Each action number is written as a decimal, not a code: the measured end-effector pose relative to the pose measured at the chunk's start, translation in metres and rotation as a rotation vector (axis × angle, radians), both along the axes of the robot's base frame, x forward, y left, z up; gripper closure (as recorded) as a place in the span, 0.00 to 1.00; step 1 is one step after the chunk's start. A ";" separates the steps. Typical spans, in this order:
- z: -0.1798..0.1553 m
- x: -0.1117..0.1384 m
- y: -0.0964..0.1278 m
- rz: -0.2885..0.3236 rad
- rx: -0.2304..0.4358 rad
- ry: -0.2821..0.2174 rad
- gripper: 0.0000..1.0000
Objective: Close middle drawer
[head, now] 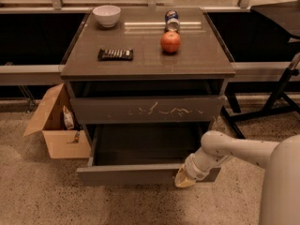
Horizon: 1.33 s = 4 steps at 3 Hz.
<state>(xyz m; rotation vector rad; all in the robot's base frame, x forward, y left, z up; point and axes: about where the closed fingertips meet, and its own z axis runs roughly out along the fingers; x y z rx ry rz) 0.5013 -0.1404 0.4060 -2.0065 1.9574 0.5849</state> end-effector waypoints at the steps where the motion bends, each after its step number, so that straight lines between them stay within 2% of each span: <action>1: 0.000 -0.001 0.000 0.000 0.000 -0.001 1.00; 2: -0.001 0.020 -0.010 -0.022 -0.031 -0.063 1.00; 3: -0.001 0.019 -0.010 -0.022 -0.031 -0.063 1.00; 4: 0.002 0.039 -0.015 -0.039 -0.037 -0.132 1.00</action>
Offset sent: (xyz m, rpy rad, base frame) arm 0.0558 -0.0284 0.0013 -0.0805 -0.1679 -0.0584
